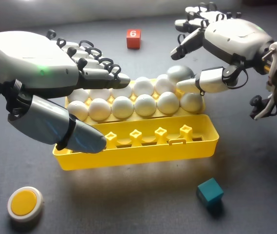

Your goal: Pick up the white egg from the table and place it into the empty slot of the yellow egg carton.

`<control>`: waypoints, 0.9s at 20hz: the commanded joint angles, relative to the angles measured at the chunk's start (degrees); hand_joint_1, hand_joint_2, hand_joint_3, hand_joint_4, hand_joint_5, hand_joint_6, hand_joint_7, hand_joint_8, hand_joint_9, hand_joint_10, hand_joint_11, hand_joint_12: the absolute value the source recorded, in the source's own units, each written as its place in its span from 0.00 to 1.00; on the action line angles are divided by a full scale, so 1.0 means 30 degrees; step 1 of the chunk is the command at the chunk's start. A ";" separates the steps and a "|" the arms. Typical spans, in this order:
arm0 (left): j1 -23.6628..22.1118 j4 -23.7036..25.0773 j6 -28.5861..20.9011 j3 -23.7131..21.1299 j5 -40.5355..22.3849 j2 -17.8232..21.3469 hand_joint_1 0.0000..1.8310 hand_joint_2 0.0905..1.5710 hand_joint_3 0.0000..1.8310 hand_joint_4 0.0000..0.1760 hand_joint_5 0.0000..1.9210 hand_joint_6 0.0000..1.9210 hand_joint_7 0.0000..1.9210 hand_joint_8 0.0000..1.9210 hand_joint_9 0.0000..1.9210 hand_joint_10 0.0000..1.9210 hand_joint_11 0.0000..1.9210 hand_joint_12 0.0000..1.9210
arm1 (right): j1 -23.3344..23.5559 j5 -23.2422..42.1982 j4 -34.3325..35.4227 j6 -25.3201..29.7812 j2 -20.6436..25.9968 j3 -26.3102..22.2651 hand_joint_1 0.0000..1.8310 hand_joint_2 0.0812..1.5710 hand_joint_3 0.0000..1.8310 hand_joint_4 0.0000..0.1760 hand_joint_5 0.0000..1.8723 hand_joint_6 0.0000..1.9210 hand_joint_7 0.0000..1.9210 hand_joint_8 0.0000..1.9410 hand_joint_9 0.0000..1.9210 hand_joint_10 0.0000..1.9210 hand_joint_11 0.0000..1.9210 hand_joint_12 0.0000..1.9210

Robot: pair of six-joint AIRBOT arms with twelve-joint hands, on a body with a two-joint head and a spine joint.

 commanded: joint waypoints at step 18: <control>-0.0275 -0.0383 -0.0019 -0.0166 0.1241 -0.0028 0.00 0.72 0.00 0.00 0.00 0.00 0.01 0.00 0.00 0.00 0.00 0.00 | 0.1586 0.0552 -0.0672 -0.1132 0.3491 -0.2655 0.41 0.58 0.00 0.29 0.37 0.00 0.08 0.00 0.00 0.00 0.00 0.00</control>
